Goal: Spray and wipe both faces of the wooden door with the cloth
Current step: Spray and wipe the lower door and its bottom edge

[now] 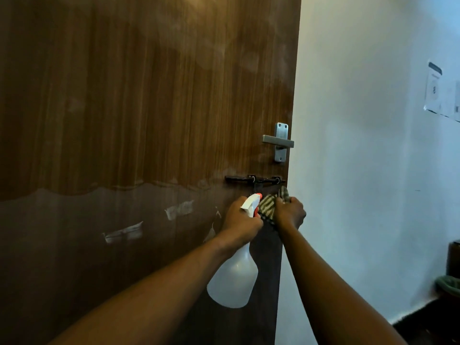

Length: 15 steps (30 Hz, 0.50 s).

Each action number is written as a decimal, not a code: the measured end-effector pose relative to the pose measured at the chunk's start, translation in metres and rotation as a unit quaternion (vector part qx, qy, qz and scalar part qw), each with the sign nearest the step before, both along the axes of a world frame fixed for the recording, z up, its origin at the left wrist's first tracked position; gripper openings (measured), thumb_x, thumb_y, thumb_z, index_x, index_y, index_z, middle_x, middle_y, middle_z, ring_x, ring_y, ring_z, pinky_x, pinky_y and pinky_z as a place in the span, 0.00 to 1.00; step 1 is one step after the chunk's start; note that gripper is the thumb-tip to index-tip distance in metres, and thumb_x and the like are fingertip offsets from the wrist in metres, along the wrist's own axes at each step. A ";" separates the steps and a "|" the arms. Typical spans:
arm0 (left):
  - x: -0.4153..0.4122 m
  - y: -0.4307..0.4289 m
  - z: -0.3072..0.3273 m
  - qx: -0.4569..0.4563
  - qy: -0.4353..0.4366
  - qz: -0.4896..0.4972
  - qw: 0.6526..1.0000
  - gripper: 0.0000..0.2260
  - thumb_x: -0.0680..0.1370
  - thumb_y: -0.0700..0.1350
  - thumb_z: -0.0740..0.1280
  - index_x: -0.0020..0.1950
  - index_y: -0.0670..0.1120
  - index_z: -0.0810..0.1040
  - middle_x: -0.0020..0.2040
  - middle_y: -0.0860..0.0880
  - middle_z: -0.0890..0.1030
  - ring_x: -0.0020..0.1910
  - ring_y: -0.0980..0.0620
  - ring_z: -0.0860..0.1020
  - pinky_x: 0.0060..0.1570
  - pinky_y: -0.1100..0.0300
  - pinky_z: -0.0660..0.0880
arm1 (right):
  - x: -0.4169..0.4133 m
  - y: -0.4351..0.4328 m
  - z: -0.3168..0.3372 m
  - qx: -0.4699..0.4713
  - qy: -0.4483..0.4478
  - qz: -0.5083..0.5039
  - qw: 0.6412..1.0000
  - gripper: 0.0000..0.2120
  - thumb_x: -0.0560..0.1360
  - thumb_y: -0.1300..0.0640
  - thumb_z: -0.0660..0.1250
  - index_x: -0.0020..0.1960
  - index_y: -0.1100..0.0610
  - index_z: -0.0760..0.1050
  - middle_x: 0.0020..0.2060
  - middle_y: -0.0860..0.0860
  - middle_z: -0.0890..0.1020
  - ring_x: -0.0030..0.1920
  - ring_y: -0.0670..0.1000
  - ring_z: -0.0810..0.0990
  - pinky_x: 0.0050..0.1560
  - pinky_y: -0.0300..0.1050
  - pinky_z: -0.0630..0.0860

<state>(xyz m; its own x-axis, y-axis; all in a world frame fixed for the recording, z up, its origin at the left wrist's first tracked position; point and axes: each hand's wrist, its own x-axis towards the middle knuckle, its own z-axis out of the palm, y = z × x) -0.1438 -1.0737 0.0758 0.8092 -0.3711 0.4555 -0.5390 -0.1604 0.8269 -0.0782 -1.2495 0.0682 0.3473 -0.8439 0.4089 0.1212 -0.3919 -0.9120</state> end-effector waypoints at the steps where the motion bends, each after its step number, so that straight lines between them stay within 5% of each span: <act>1: -0.001 0.002 -0.004 0.006 0.001 0.004 1.000 0.27 0.74 0.36 0.67 0.71 0.48 0.65 0.65 0.47 0.72 0.60 0.48 0.73 0.54 0.59 0.73 | -0.002 0.001 -0.005 -0.012 0.004 -0.005 1.000 0.12 0.80 0.54 0.66 0.58 0.61 0.78 0.52 0.58 0.82 0.48 0.56 0.80 0.52 0.48 0.76; 6: 0.001 0.003 -0.018 0.015 -0.001 0.007 1.000 0.24 0.75 0.36 0.66 0.70 0.47 0.66 0.66 0.46 0.73 0.59 0.49 0.74 0.51 0.63 0.72 | -0.023 -0.027 -0.010 0.051 0.009 -0.073 0.996 0.10 0.80 0.53 0.66 0.53 0.59 0.79 0.44 0.55 0.81 0.42 0.57 0.81 0.48 0.53 0.81; 10: 0.000 -0.004 -0.021 0.004 0.009 0.030 1.000 0.24 0.75 0.36 0.67 0.69 0.46 0.67 0.65 0.46 0.73 0.52 0.54 0.71 0.44 0.66 0.70 | -0.028 -0.032 -0.018 0.015 -0.001 -0.096 0.995 0.12 0.79 0.51 0.68 0.57 0.57 0.79 0.49 0.57 0.82 0.47 0.58 0.82 0.50 0.51 0.80; 15: -0.002 0.001 -0.035 -0.009 0.067 0.045 0.997 0.25 0.76 0.38 0.67 0.71 0.47 0.64 0.67 0.47 0.71 0.61 0.48 0.73 0.49 0.65 0.72 | -0.011 0.001 -0.023 0.058 -0.074 -0.030 0.995 0.12 0.80 0.49 0.65 0.56 0.56 0.80 0.49 0.53 0.83 0.49 0.56 0.82 0.56 0.51 0.79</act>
<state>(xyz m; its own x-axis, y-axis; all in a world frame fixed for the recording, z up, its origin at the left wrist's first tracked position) -0.1462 -1.0730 0.0407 0.8932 -0.2868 0.3462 -0.4067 -0.1876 0.8941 -0.0896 -1.2489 0.0453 0.2387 -0.9058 0.3500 0.2378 -0.2949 -0.9255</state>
